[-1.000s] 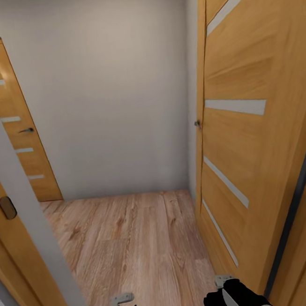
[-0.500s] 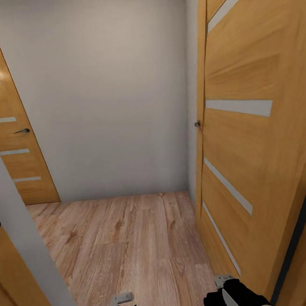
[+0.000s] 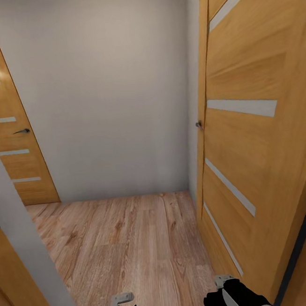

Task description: Move the two storage containers from the living room to the garage. In the garage, place one container on the floor and stack the other container on top of it (either order is fine).

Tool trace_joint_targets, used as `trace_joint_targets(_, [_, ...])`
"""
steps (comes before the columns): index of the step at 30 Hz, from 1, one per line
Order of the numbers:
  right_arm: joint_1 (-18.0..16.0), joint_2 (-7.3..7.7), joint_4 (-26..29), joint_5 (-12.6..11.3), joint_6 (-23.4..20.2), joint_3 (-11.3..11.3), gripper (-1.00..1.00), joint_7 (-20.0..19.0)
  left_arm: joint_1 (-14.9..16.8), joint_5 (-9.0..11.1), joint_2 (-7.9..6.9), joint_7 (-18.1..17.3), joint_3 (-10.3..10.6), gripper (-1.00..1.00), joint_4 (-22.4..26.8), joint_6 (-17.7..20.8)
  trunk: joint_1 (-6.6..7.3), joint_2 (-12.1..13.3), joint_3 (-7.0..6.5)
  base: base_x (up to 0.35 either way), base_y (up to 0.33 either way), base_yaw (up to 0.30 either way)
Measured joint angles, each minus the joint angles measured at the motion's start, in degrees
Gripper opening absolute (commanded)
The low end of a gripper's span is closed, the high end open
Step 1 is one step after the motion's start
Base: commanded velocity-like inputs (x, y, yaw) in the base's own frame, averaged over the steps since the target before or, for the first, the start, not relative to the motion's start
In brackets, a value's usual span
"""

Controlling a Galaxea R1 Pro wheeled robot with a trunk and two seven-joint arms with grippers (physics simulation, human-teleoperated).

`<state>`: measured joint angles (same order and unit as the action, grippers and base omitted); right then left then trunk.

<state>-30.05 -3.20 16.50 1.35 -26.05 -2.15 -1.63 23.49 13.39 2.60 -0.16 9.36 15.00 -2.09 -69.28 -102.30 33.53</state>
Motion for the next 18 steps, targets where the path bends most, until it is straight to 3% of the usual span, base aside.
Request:
trace_joint_targets(6, [0.09, 0.06, 0.00, 0.09, 1.67, 0.00, 1.00, -0.01, -0.03, 0.00, 0.03, 0.00, 0.02, 1.00, 0.01, -0.04, 0.00, 0.00, 0.00, 0.001, 0.003, 0.000])
trace_joint_targets(11, [1.42, 0.94, -0.06, 0.03, 7.26, 0.05, 1.00, -0.03, -0.07, 0.00, 0.00, 0.00, 0.02, 1.00, 0.01, -0.05, 0.00, 0.00, 0.00, 0.000, 0.000, 0.000])
trace_joint_targets(18, [1.70, 1.20, -0.09, -0.01, 8.39, 0.08, 1.00, -0.04, -0.07, 0.00, 0.03, 0.00, 0.01, 1.00, 0.01, -0.05, 0.00, 0.00, 0.00, 0.000, 0.000, 0.000])
